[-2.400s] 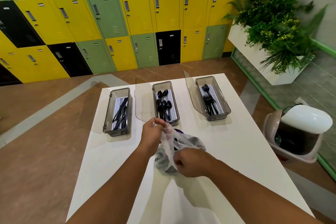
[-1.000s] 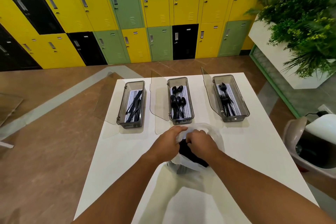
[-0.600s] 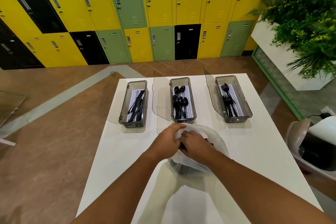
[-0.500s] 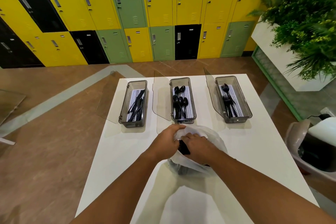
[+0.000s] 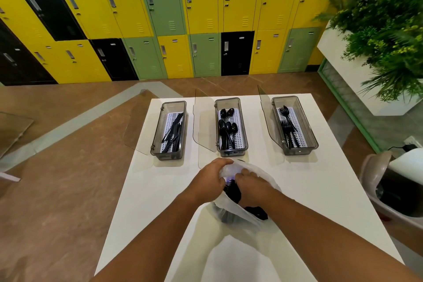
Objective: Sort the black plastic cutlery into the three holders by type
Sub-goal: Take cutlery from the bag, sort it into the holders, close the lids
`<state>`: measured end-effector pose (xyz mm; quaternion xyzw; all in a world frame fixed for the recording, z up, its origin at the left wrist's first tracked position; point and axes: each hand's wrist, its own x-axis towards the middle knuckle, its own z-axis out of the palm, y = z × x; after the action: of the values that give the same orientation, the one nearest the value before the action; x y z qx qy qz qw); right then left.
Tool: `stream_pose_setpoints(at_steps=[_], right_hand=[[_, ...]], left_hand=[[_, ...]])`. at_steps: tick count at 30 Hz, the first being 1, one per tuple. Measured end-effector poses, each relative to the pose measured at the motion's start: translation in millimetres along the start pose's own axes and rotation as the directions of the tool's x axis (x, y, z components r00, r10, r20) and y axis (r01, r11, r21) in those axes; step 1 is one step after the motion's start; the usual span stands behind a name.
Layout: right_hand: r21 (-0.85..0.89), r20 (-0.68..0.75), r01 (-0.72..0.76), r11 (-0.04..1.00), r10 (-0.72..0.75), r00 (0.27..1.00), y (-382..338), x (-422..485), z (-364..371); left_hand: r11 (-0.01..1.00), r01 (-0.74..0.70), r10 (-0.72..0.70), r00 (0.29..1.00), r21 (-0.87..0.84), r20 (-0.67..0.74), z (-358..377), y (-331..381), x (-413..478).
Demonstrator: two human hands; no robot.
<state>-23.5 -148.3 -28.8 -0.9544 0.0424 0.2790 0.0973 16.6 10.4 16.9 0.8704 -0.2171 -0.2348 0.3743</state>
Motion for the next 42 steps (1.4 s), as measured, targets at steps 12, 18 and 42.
stream_pose_setpoints(at_steps=[12,18,42], right_hand=[[-0.018,0.051,-0.022,1.000,0.023,0.998,-1.6,-2.2,2.3],[0.018,-0.070,-0.027,0.999,0.028,0.997,-6.2,-7.8,10.8],[0.406,0.010,-0.086,0.910,0.090,0.996,14.6,-17.9,-15.4]], left_hand=[[1.000,0.001,-0.001,1.000,0.000,-0.001,2.7,4.9,-0.7],[1.000,0.002,-0.002,1.000,0.001,-0.006,3.9,5.0,-1.6],[0.998,0.000,-0.001,1.000,0.070,0.013,-11.9,-10.8,2.9]])
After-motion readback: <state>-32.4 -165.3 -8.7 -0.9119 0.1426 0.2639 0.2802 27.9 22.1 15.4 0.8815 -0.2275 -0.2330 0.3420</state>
